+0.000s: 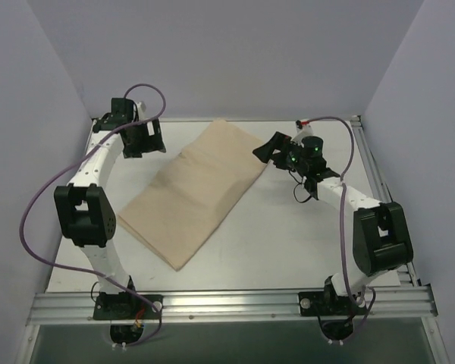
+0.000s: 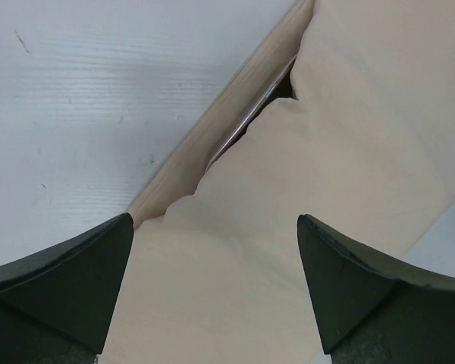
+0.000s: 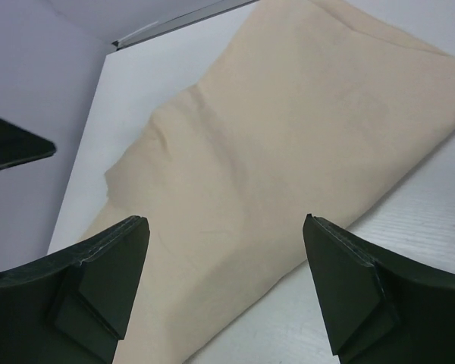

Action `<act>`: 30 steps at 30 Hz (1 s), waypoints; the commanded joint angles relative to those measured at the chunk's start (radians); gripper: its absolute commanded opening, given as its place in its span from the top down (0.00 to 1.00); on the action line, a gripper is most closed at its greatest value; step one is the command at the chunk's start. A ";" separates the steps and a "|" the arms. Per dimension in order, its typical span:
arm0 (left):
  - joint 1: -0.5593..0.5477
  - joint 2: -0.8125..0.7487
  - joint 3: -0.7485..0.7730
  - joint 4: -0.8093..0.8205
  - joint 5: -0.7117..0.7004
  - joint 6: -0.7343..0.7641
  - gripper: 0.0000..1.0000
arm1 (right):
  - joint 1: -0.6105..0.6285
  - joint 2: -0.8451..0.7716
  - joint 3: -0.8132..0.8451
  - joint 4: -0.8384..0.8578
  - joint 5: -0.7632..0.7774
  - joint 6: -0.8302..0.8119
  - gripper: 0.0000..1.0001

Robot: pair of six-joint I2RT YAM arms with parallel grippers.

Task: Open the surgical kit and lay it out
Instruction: Open the surgical kit at the center of the board.

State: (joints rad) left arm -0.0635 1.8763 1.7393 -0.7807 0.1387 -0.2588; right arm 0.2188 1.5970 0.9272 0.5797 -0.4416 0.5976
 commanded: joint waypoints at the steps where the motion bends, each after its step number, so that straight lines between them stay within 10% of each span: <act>1: -0.004 0.056 0.029 -0.026 0.091 0.078 0.07 | 0.043 -0.107 -0.054 0.013 -0.025 -0.010 0.15; 30: 0.001 0.155 -0.072 0.089 0.094 0.058 0.21 | 0.105 -0.319 -0.192 -0.066 -0.002 -0.064 0.17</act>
State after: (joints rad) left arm -0.0662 1.9968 1.6199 -0.7364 0.2062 -0.2226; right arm 0.3214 1.3140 0.7254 0.5034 -0.4507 0.5549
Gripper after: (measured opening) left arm 0.790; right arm 0.837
